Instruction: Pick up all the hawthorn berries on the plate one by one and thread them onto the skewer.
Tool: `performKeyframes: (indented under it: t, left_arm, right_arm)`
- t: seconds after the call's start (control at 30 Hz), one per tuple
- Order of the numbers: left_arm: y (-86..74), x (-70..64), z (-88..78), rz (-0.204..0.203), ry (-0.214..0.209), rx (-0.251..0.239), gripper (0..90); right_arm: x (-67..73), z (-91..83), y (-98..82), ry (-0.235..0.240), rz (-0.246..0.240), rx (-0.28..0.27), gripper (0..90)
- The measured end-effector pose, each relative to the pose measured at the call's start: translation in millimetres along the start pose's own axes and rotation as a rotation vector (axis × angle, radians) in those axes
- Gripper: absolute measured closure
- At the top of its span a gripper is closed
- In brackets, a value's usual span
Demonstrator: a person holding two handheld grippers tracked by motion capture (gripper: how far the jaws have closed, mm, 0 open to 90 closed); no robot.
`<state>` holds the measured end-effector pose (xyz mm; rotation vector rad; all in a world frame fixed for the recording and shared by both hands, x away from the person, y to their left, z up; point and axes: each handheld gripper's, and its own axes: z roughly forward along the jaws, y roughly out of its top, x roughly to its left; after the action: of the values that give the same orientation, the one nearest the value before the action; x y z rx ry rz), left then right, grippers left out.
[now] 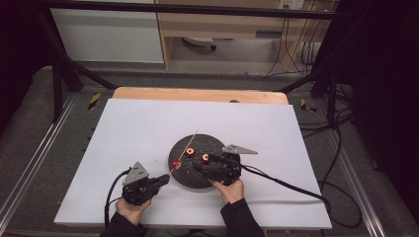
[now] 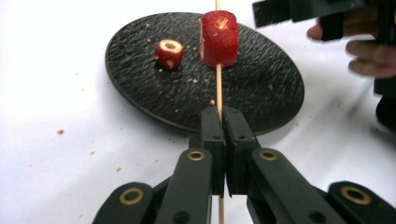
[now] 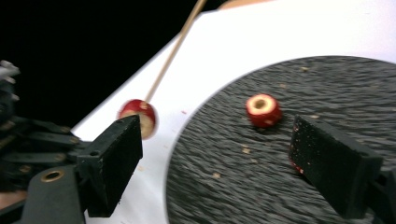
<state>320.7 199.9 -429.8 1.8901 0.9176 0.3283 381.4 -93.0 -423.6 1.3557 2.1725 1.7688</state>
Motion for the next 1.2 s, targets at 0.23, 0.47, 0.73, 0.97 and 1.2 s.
performKeyframes:
  t: [0.23,0.47,0.73,0.97,1.2]
  left_arm:
    - [-3.1,8.0,-6.4,0.004,0.008,0.007,88.0]
    - [-5.4,13.3,-9.8,0.01,0.019,0.019,87.9]
    - [-6.5,13.5,-8.0,0.02,0.025,0.032,87.9]
    - [-6.6,13.7,-8.0,0.022,0.027,0.034,87.9]
    - [-6.7,14.2,-7.2,0.024,0.034,0.038,87.9]
  right_arm:
    - [-12.8,-1.8,11.7,-0.097,-0.064,0.148,15.7]
    - [-15.8,-0.7,27.8,-0.171,-0.183,0.286,15.2]
    - [-10.4,11.6,46.9,-0.214,-0.314,0.485,13.3]
    - [-11.2,23.1,57.5,-0.205,-0.36,0.582,14.0]
    - [-17.6,40.4,65.1,-0.195,-0.37,0.665,20.3]
